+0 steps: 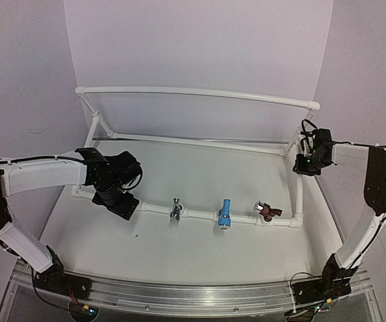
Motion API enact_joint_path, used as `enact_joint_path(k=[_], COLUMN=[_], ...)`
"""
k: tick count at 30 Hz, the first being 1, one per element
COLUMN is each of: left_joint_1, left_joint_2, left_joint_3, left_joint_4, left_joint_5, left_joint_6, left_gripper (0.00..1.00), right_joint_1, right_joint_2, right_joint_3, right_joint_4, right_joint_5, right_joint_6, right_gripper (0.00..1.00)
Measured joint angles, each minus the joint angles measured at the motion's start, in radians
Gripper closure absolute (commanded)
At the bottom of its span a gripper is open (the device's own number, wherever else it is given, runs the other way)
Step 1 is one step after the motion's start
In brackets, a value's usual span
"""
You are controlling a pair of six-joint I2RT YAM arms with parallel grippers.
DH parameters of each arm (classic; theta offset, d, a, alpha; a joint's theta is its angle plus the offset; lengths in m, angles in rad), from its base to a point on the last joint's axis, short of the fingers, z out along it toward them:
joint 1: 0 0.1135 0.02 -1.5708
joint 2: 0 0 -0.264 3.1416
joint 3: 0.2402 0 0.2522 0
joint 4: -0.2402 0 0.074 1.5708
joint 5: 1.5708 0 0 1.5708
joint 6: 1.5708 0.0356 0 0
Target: Install the water faucets
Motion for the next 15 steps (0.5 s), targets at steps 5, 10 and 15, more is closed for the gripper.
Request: enact_joint_path(k=[5, 10, 15], left_joint_1=[-0.001, -0.002, -0.001], left_joint_2=[0.024, 0.024, 0.018], left_joint_3=[0.0, 0.0, 0.0], left_joint_4=[-0.02, -0.037, -0.041], left_joint_5=[-0.034, -0.073, -0.116], left_joint_6=[-0.001, -0.001, -0.001], left_gripper=[0.19, 0.2, 0.2], right_joint_1=[0.0, -0.002, -0.002], right_joint_2=[0.0, 0.0, 0.0], right_joint_3=[0.0, 0.0, 0.0], right_joint_4=[0.0, 0.0, 0.0], right_joint_5=[0.0, 0.0, -0.001], right_joint_6=[0.0, 0.0, -0.001], right_gripper=[1.0, 1.0, 1.0])
